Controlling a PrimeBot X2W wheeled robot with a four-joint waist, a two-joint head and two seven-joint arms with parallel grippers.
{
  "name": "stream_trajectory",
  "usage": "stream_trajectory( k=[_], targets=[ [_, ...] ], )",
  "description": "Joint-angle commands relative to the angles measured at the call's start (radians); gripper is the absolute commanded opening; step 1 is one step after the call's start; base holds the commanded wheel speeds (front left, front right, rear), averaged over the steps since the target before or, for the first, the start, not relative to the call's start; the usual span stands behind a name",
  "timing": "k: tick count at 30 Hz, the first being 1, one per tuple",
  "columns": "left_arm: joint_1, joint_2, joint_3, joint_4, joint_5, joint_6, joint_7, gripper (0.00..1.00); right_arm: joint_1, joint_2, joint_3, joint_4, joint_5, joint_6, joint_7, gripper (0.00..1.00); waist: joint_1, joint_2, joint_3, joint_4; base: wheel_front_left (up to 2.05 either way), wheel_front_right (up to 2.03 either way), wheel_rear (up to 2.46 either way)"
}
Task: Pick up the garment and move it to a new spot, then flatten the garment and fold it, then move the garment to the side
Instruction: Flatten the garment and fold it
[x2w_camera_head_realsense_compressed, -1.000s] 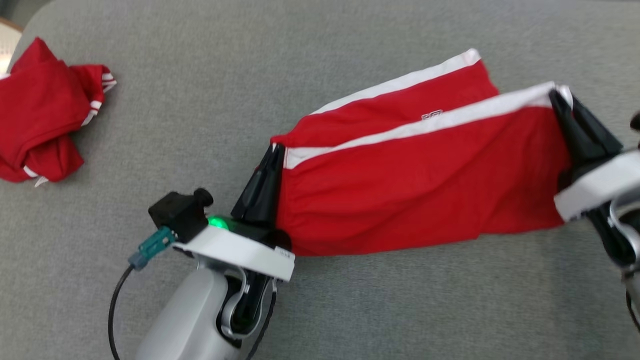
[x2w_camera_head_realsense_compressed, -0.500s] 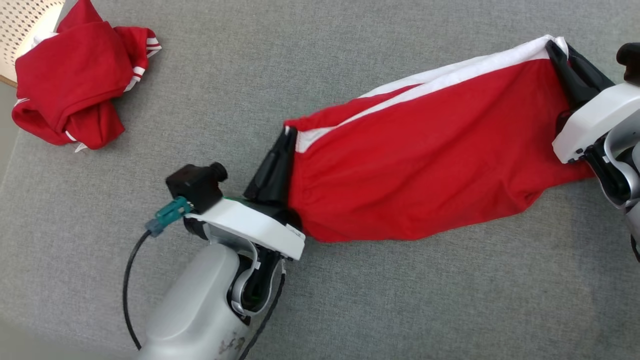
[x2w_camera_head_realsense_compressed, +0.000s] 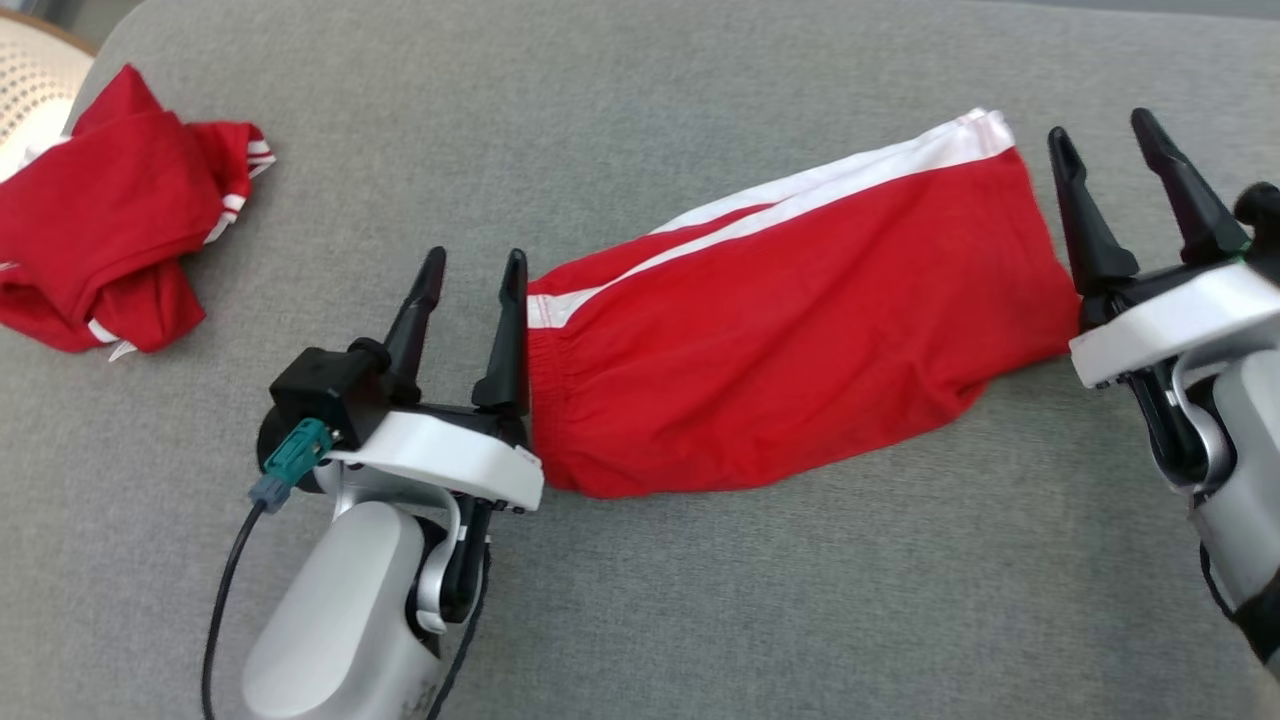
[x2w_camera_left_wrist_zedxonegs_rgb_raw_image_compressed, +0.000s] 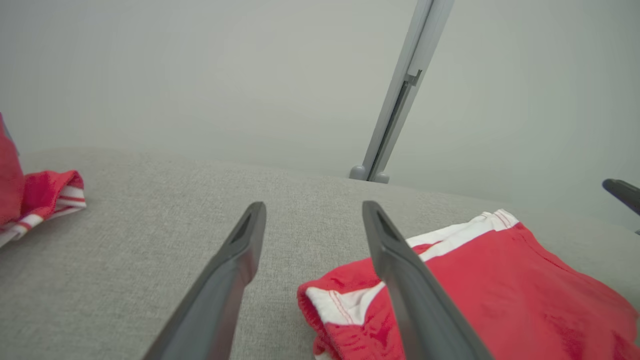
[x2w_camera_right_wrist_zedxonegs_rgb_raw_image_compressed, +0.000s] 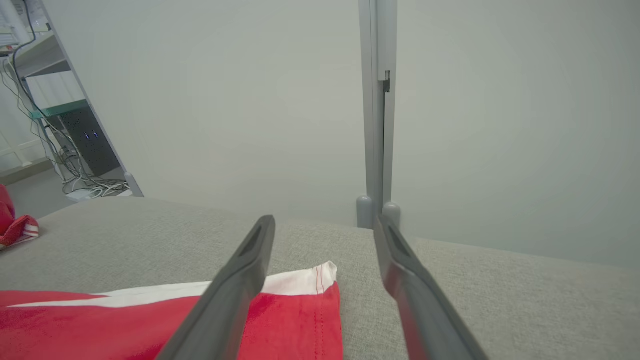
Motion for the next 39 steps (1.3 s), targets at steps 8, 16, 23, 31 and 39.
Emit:
stream_trajectory(
  k=[8,16,23,31,39],
  targets=[
    [0.078,0.037,0.118,-0.099,0.178,0.013,-0.005,1.0,0.303,0.094,-0.214,-0.281,-0.14,-0.001,-0.006,1.0,0.0,-0.0001,-0.097,-0.092,0.0,0.0,0.0],
    [0.186,0.063,0.157,-0.085,0.239,-0.021,-0.005,1.0,0.555,0.173,-0.306,-0.407,-0.209,-0.001,0.003,1.0,0.0,-0.0001,-0.182,-0.135,0.0,0.0,0.0],
    [0.286,0.063,0.182,-0.074,0.257,-0.035,-0.005,1.0,0.71,0.221,-0.357,-0.511,-0.243,-0.001,0.067,1.0,0.0,-0.0001,-0.229,-0.15,0.0,0.0,0.0],
    [0.308,0.045,0.208,-0.067,0.249,-0.049,-0.005,1.0,0.747,0.231,-0.385,-0.572,-0.258,-0.001,0.104,1.0,0.0,-0.0001,-0.226,-0.151,0.0,0.0,0.0],
    [0.289,0.034,0.221,-0.05,0.254,-0.062,-0.005,1.0,0.745,0.23,-0.394,-0.59,-0.258,-0.001,0.114,1.0,0.0,-0.0001,-0.217,-0.148,0.0,0.0,0.0]
  ],
)
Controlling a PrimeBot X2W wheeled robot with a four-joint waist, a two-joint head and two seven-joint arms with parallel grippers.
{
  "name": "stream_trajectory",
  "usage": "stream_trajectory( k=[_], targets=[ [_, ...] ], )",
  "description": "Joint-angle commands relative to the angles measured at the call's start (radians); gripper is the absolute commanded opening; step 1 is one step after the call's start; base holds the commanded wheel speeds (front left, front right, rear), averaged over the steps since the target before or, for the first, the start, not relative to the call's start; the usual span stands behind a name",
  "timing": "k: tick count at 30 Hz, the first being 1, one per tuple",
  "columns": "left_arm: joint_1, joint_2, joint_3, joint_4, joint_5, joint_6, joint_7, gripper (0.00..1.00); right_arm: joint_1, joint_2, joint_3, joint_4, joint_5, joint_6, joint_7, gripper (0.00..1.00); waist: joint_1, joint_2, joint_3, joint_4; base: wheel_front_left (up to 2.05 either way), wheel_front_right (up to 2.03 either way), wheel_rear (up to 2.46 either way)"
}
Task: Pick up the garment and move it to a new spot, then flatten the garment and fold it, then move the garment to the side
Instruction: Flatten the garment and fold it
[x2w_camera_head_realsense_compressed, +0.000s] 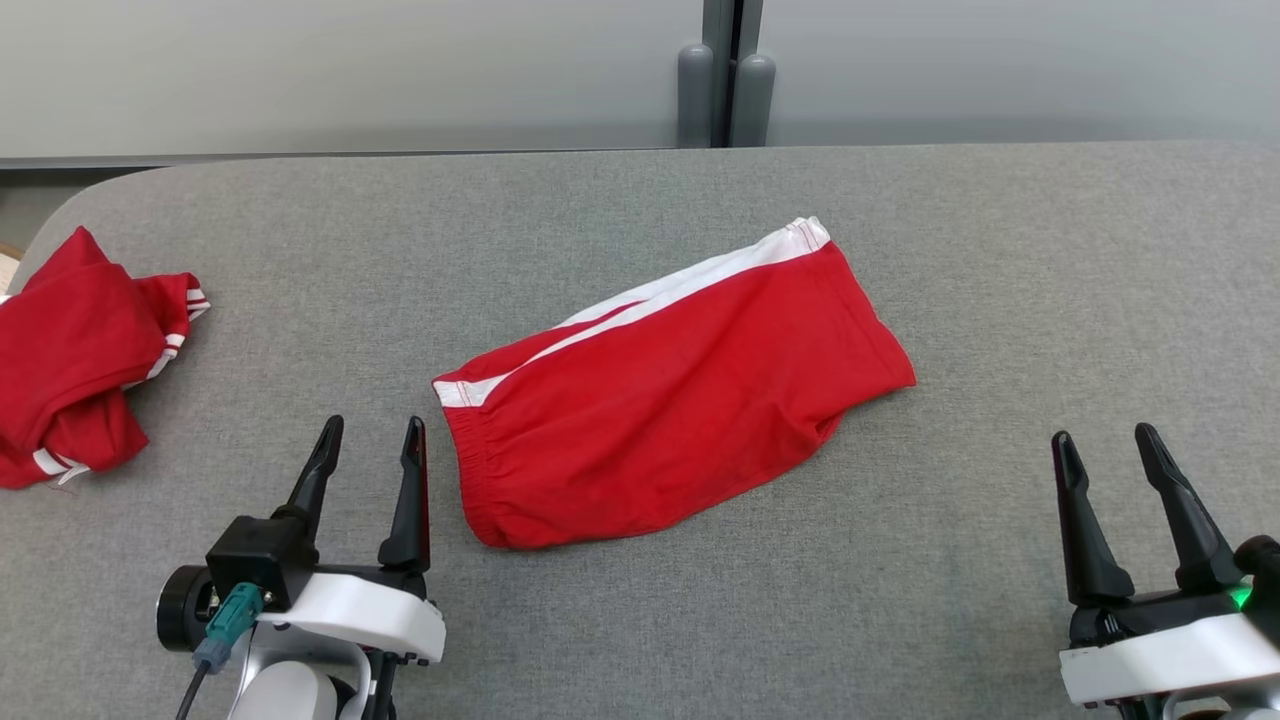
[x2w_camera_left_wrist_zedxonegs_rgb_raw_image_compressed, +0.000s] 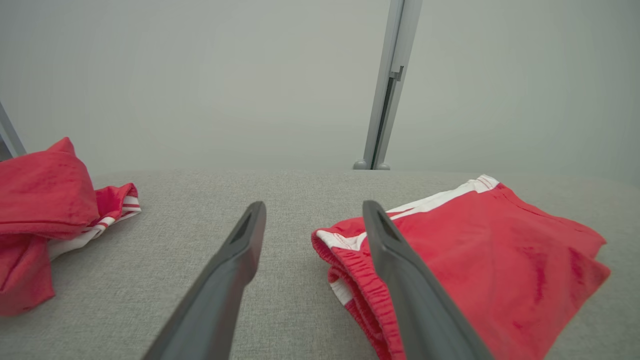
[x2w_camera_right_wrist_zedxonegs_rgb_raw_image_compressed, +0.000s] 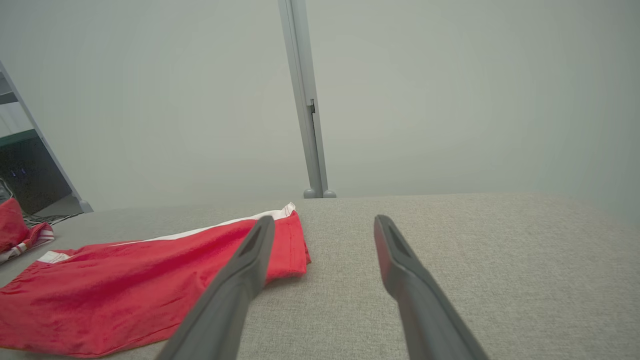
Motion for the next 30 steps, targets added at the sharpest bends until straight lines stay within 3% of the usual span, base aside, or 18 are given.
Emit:
stream_trajectory(
  k=[1,7,16,17,25,30],
  targets=[
    [-0.012,0.001,0.006,0.004,0.006,-0.005,-0.005,1.0,0.007,-0.006,-0.006,-0.007,-0.004,0.0,0.003,1.0,0.0,-0.0001,0.004,0.003,0.0,0.0,0.0],
    [-0.042,-0.011,0.002,0.001,0.011,-0.014,-0.005,1.0,-0.032,-0.021,-0.017,-0.012,-0.008,0.0,0.021,1.0,0.0,-0.0001,0.045,0.027,0.0,0.0,0.0],
    [-0.144,-0.036,-0.016,-0.025,-0.003,-0.028,-0.005,1.0,-0.283,-0.145,0.016,0.073,0.01,0.0,0.083,1.0,0.0,-0.0001,0.208,0.119,0.0,0.0,0.0],
    [-0.164,-0.038,-0.024,-0.026,-0.002,-0.033,-0.005,1.0,-0.354,-0.176,0.048,0.124,0.024,0.0,0.095,1.0,0.0,-0.0001,0.233,0.139,0.0,0.0,0.0],
    [-0.21,-0.044,-0.051,-0.019,-0.014,-0.03,-0.005,1.0,-0.531,-0.234,0.209,0.363,0.084,0.0,0.14,1.0,0.0,-0.0001,0.264,0.176,0.0,0.0,0.0],
    [-0.214,-0.043,-0.076,-0.029,-0.043,-0.01,-0.005,1.0,-0.575,-0.236,0.275,0.514,0.152,0.0,0.235,1.0,0.0,-0.0001,0.258,0.183,0.0,0.0,0.0]
  ],
)
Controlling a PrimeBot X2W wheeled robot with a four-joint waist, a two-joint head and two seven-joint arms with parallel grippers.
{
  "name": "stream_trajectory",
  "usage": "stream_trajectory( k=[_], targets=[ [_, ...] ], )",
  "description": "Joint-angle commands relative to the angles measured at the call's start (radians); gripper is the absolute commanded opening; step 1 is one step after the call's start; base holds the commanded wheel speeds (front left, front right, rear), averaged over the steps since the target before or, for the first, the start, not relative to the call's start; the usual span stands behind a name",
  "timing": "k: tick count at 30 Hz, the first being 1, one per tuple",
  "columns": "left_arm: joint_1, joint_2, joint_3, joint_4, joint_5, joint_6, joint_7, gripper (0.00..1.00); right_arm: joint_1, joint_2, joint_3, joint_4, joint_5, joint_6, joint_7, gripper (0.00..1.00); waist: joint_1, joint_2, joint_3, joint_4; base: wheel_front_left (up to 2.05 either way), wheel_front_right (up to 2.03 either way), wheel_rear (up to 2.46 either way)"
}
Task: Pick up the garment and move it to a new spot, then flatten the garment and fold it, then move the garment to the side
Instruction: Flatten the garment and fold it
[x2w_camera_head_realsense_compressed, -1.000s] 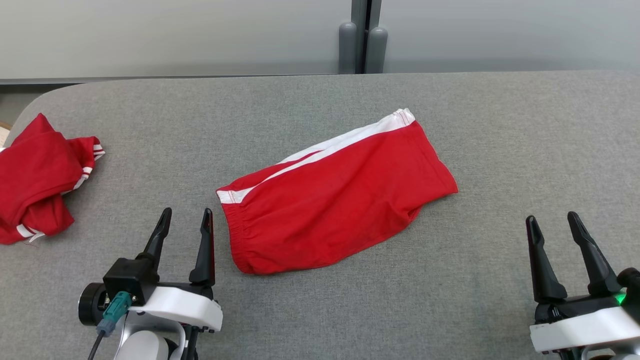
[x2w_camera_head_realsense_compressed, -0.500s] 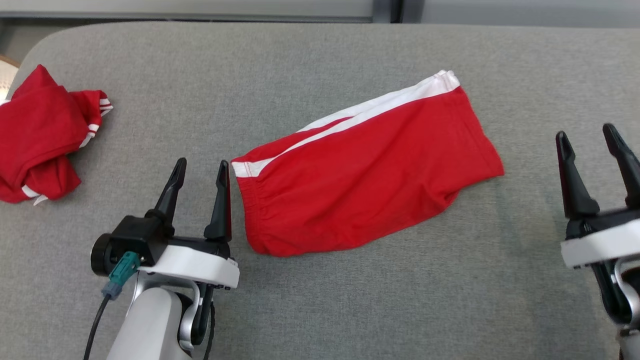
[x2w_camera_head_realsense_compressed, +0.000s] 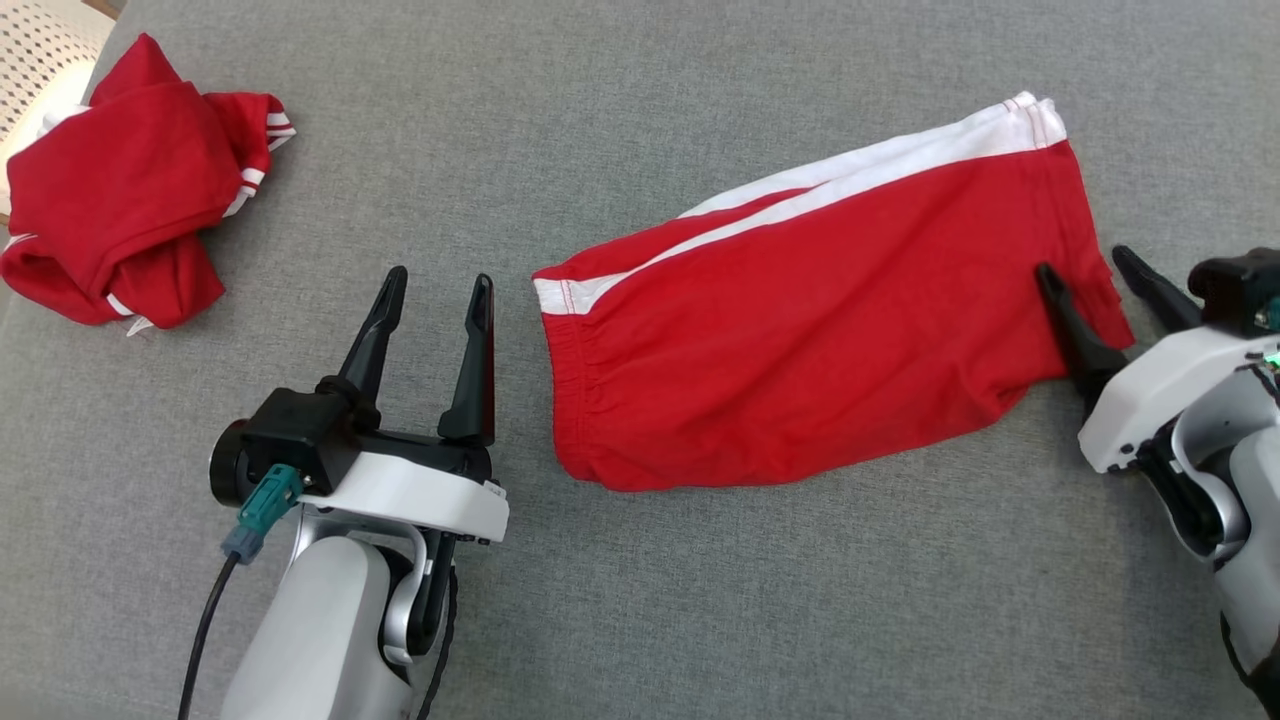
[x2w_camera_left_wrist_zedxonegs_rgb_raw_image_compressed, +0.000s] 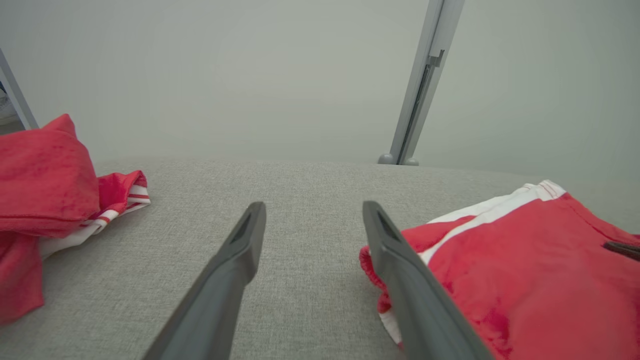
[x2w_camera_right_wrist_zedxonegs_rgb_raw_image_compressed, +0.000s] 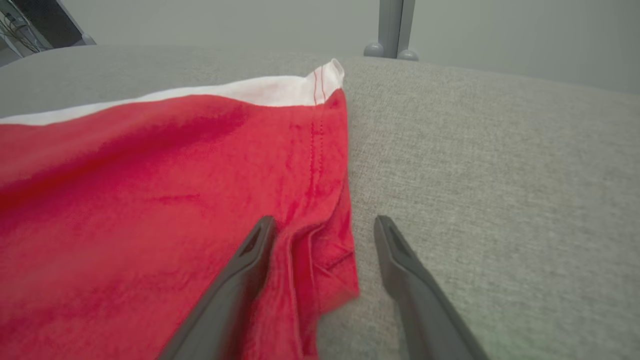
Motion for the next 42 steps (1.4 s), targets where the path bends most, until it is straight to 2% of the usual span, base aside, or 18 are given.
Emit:
stream_trajectory(
  k=[1,3,4,5,6,12,15,19,24,29,38,42],
  targets=[
    [-0.016,0.003,0.0,-0.003,0.002,0.008,-0.005,1.0,-0.003,0.001,0.013,0.018,0.012,-0.001,0.022,1.0,0.0,0.0,-0.001,-0.002,0.0,0.0,0.0],
    [-0.016,0.003,0.001,-0.009,0.005,0.013,-0.005,1.0,-0.007,-0.001,0.032,0.04,0.025,-0.001,0.057,1.0,0.0,0.0,-0.003,-0.007,0.0,0.0,0.0],
    [-0.015,0.004,0.001,-0.012,0.008,0.015,-0.005,1.0,-0.009,-0.001,0.037,0.044,0.027,-0.001,0.07,0.69,0.0,0.0,-0.004,-0.01,0.0,0.0,0.0],
    [-0.013,0.004,0.003,-0.013,0.01,0.018,-0.005,1.0,-0.012,-0.003,0.046,0.049,0.025,-0.001,0.088,0.28,0.0,0.0,-0.006,-0.013,0.0,0.0,0.0],
    [-0.012,0.003,0.006,-0.015,0.011,0.018,-0.005,1.0,-0.015,-0.004,0.051,0.05,0.022,-0.001,0.099,0.0,0.0,0.0,-0.007,-0.017,0.0,0.0,0.0],
    [-0.002,0.003,0.024,-0.019,0.026,0.022,-0.005,1.0,-0.015,0.01,0.034,0.026,-0.019,-0.002,0.098,0.0,0.0,0.0,-0.022,-0.053,0.0,0.0,0.0],
    [0.014,0.004,0.031,-0.018,0.034,0.018,-0.005,1.0,0.035,0.037,-0.013,-0.01,-0.035,-0.002,0.069,0.0,0.0,0.0,-0.042,-0.076,0.0,0.0,0.0],
    [0.035,0.004,0.039,-0.012,0.043,0.011,-0.005,1.0,0.162,0.073,-0.096,-0.089,-0.052,-0.001,0.026,0.0,0.0,0.0,-0.07,-0.106,0.0,0.0,0.0],
    [0.052,0.004,0.046,0.002,0.05,0.0,-0.005,1.0,0.35,0.156,-0.229,-0.209,-0.066,-0.001,-0.02,0.0,0.0,0.0,-0.098,-0.129,0.0,0.0,0.0],
    [0.066,0.004,0.05,0.009,0.054,-0.006,-0.005,1.0,0.445,0.223,-0.313,-0.277,-0.074,-0.001,-0.03,0.0,0.0,0.0,-0.115,-0.149,0.0,0.0,0.0],
    [0.063,0.003,0.031,0.024,0.06,-0.023,-0.005,1.0,0.478,0.235,-0.351,-0.309,-0.09,-0.001,-0.003,0.0,0.0,0.0,-0.124,-0.138,0.0,0.0,0.0],
    [0.061,0.003,0.022,0.029,0.059,-0.025,-0.005,1.0,0.427,0.241,-0.333,-0.36,-0.107,-0.001,0.006,0.0,0.0,0.0,-0.13,-0.129,0.0,0.0,0.0]
  ],
)
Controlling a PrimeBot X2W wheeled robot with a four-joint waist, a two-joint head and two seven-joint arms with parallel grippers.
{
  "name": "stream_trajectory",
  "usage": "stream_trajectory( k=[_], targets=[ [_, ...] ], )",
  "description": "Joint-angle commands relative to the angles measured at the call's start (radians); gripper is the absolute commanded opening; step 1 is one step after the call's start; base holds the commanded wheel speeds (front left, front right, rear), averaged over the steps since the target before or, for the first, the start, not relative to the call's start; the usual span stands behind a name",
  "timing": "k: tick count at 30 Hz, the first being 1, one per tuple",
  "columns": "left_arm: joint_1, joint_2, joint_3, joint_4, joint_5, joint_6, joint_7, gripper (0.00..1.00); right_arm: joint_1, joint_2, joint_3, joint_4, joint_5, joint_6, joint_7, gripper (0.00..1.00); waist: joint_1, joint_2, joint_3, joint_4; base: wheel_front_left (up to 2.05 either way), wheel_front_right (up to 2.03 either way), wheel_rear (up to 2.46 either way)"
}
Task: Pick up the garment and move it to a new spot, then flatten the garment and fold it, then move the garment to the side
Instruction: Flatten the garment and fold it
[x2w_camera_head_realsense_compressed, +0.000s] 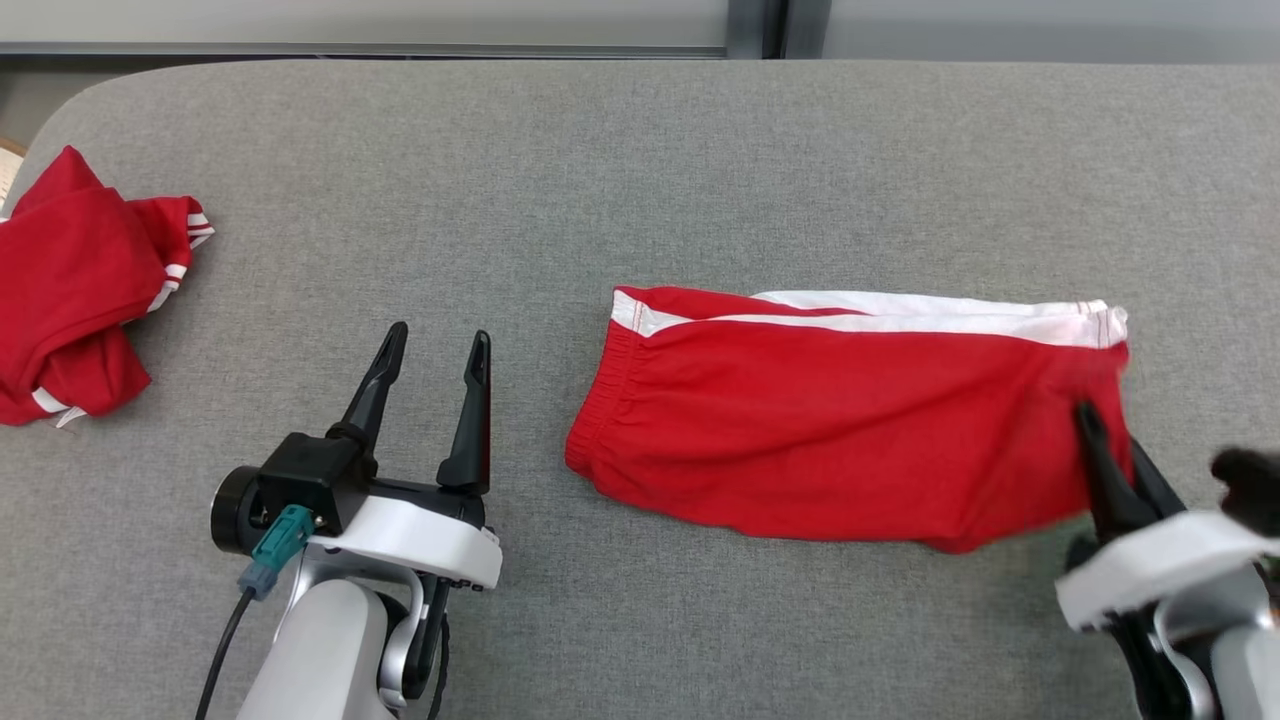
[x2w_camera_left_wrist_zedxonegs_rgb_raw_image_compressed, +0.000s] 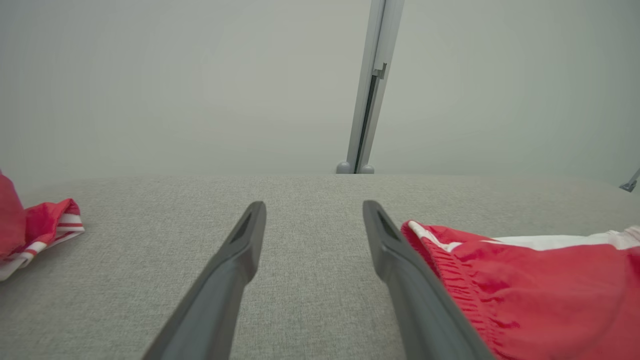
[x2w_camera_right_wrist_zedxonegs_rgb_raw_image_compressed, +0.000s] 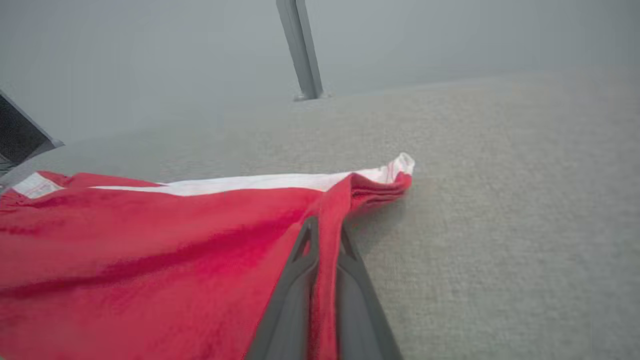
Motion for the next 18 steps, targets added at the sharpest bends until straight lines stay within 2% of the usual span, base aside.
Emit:
stream_trajectory(
  k=[1,4,9,14,18],
  targets=[
    [-0.002,0.003,-0.001,0.003,0.003,-0.004,-0.005,1.0,-0.047,0.007,0.024,-0.038,-0.016,-0.001,0.006,0.0,0.0,0.0,-0.004,0.003,0.0,0.0,0.0],
    [-0.003,0.003,-0.005,0.006,-0.003,-0.003,-0.005,1.0,-0.102,0.026,0.107,-0.104,-0.037,-0.001,0.031,0.0,0.0,0.0,-0.012,0.008,0.0,0.0,0.0],
    [-0.004,0.004,-0.01,0.003,-0.01,0.002,-0.005,1.0,-0.203,0.074,0.303,-0.158,-0.029,-0.001,0.072,0.0,0.0,0.0,-0.018,0.02,0.0,0.0,0.0],
    [-0.012,0.003,-0.017,0.0,-0.016,0.006,-0.005,1.0,-0.253,0.113,0.482,-0.089,0.026,-0.001,0.086,0.0,0.0,0.0,-0.009,0.039,0.0,0.0,0.0],
    [-0.013,0.003,-0.024,0.003,-0.023,0.009,-0.005,1.0,-0.266,0.123,0.574,0.005,0.065,-0.001,0.068,0.0,0.0,0.0,-0.004,0.053,0.0,0.0,0.0]
  ],
)
